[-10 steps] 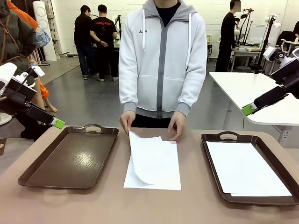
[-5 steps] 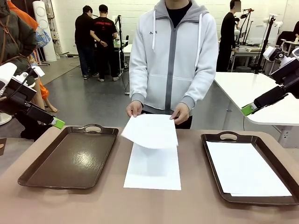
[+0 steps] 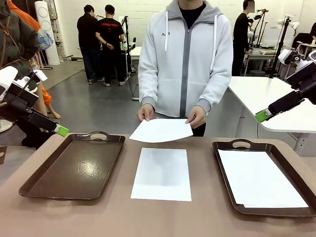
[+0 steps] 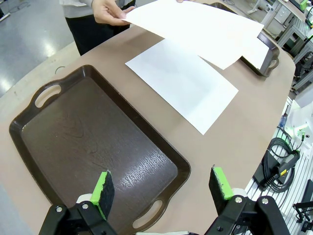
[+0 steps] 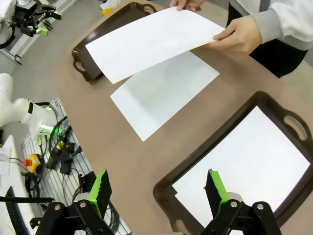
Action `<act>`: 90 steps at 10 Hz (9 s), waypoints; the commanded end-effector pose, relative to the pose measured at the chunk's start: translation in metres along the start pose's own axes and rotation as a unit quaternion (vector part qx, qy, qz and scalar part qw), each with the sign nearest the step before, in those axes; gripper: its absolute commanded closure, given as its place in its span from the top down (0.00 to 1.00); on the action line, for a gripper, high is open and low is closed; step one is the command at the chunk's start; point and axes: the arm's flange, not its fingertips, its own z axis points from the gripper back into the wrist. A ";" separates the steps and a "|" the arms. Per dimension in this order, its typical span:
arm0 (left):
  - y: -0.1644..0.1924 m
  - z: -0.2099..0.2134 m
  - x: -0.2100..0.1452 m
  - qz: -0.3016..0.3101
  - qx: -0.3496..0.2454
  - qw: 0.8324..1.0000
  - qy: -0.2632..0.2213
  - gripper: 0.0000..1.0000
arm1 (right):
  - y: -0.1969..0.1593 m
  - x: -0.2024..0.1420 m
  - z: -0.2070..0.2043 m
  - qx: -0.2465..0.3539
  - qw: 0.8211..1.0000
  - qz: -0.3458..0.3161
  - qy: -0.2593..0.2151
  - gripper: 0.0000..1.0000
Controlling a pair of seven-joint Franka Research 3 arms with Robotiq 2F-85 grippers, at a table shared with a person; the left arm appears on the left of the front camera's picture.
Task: Sort the A4 documents.
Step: Receive the A4 Paper.
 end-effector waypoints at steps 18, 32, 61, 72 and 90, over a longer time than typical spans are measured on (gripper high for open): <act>0.002 -0.001 -0.001 -0.006 -0.008 1.000 -0.005 1.00 | 0.000 0.000 0.001 -0.003 1.000 0.004 0.005 1.00; 0.002 -0.001 -0.001 -0.006 -0.008 1.000 -0.005 1.00 | 0.000 0.000 0.001 -0.003 1.000 0.004 0.005 1.00; 0.002 -0.001 -0.001 -0.006 -0.008 1.000 -0.005 1.00 | -0.052 0.069 -0.272 0.358 0.875 -0.320 -0.067 1.00; 0.002 -0.001 -0.001 -0.006 -0.008 1.000 -0.005 1.00 | -0.068 0.083 -0.305 0.359 0.849 -0.376 -0.096 0.92; 0.002 -0.001 -0.001 -0.006 -0.008 1.000 -0.005 1.00 | -0.076 0.072 -0.286 0.403 0.829 -0.382 -0.072 0.00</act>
